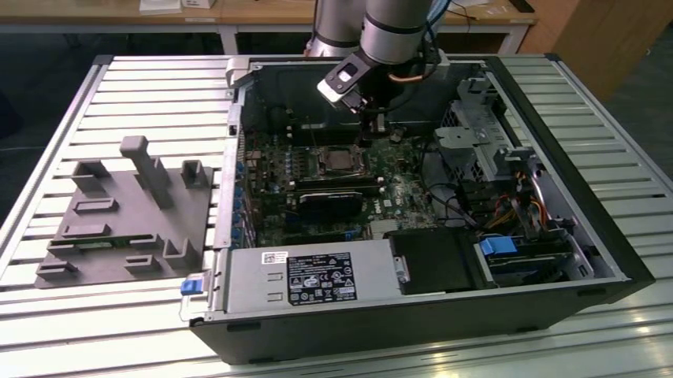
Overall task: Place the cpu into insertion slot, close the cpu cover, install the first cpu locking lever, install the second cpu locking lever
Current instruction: 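Close the cpu cover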
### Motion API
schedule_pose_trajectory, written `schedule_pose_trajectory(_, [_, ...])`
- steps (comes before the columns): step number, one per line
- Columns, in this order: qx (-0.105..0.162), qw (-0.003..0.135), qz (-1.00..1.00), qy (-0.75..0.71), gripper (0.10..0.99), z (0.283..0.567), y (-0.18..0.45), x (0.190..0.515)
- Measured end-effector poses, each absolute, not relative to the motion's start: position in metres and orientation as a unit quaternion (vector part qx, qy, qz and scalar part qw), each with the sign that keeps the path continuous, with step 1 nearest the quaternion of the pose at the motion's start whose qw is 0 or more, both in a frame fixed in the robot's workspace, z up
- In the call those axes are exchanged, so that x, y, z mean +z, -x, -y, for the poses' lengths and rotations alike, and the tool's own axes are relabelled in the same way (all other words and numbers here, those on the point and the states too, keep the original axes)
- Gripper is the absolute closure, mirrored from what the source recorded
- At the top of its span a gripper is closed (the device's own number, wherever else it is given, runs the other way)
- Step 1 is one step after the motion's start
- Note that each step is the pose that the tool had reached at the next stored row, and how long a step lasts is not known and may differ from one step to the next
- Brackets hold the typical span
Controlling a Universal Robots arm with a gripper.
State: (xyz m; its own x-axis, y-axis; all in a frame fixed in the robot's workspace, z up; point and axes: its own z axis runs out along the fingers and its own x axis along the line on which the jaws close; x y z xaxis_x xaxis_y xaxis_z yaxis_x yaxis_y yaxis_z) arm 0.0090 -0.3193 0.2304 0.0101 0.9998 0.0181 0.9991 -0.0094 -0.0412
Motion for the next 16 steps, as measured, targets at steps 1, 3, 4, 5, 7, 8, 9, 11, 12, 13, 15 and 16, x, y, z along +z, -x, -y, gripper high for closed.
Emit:
schedule_pose_trajectory(1, [0.004, 0.017, 0.704, 0.710, 0.984, 0.319, -0.007, 0.230])
schedule_pose_trajectory(3, [0.001, 0.014, 0.704, 0.710, 0.984, 0.319, -0.002, 0.230])
schedule_pose_trajectory(4, [0.001, 0.014, 0.704, 0.710, 0.984, 0.319, 0.001, 0.229])
schedule_pose_trajectory(5, [0.001, 0.014, 0.704, 0.710, 0.984, 0.319, 0.003, 0.229])
schedule_pose_trajectory(7, [0.000, 0.013, 0.704, 0.710, 0.984, 0.319, 0.009, 0.229])
schedule_pose_trajectory(8, [-0.002, 0.011, 0.704, 0.710, 0.984, 0.319, 0.012, 0.228])
schedule_pose_trajectory(9, [-0.003, 0.010, 0.704, 0.710, 0.984, 0.319, 0.014, 0.228])
schedule_pose_trajectory(11, [-0.006, 0.007, 0.704, 0.710, 0.984, 0.319, 0.019, 0.227])
schedule_pose_trajectory(12, [-0.007, 0.006, 0.704, 0.710, 0.984, 0.319, 0.022, 0.227])
schedule_pose_trajectory(13, [-0.008, 0.005, 0.704, 0.710, 0.984, 0.319, 0.024, 0.226])
schedule_pose_trajectory(15, [-0.010, 0.003, 0.704, 0.710, 0.984, 0.319, 0.028, 0.225])
schedule_pose_trajectory(16, [-0.010, 0.003, 0.704, 0.710, 0.984, 0.319, 0.030, 0.225])
